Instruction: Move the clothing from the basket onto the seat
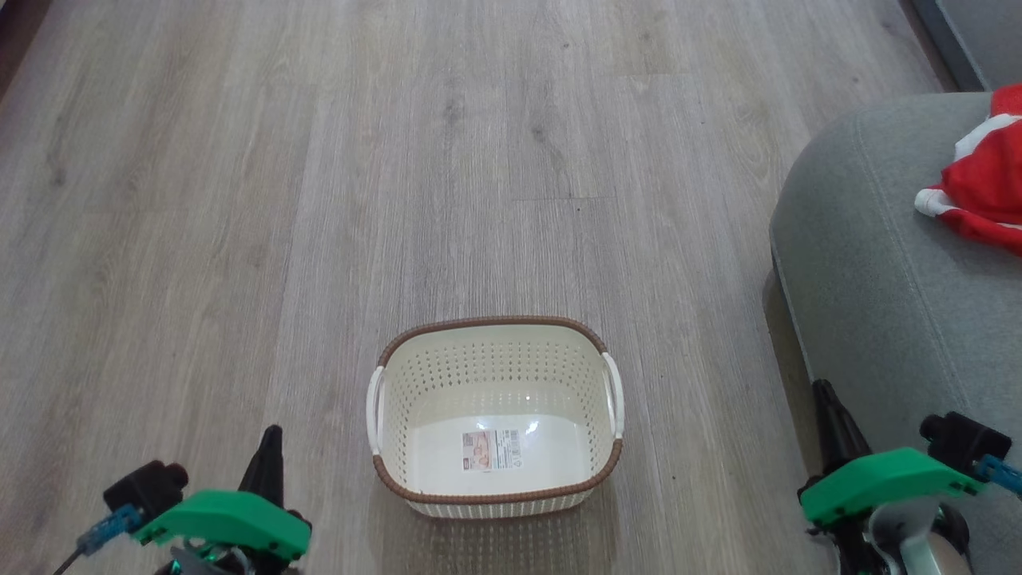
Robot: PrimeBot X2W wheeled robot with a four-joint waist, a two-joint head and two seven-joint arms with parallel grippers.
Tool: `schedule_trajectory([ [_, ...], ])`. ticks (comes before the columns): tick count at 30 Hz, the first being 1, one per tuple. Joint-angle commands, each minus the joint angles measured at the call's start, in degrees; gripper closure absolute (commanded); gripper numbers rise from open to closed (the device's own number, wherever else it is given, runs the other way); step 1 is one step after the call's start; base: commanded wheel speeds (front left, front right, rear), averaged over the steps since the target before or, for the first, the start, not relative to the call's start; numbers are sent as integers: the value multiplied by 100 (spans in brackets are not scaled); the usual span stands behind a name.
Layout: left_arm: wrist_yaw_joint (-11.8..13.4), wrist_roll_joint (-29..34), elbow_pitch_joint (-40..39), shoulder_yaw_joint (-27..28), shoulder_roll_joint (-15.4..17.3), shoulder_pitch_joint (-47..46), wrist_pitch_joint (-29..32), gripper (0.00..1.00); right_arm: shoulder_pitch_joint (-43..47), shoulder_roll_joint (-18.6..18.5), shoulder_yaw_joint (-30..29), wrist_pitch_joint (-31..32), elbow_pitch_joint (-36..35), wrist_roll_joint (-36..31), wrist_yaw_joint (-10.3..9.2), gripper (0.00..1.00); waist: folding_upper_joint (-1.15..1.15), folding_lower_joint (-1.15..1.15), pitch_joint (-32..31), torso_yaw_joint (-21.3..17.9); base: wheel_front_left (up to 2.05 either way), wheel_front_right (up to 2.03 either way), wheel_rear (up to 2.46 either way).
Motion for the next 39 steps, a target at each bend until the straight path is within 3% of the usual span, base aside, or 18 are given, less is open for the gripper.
schedule_trajectory([
  [1,-29,-155,-222,113,32,-293,36,100,-263,6,10,32,-239,175,-1,100,0,0,0,0,0,0,0],
  [39,-168,-2512,-654,390,43,-337,662,100,-290,41,-166,672,-590,2836,-1,100,0,0,15,0,0,0,0],
])
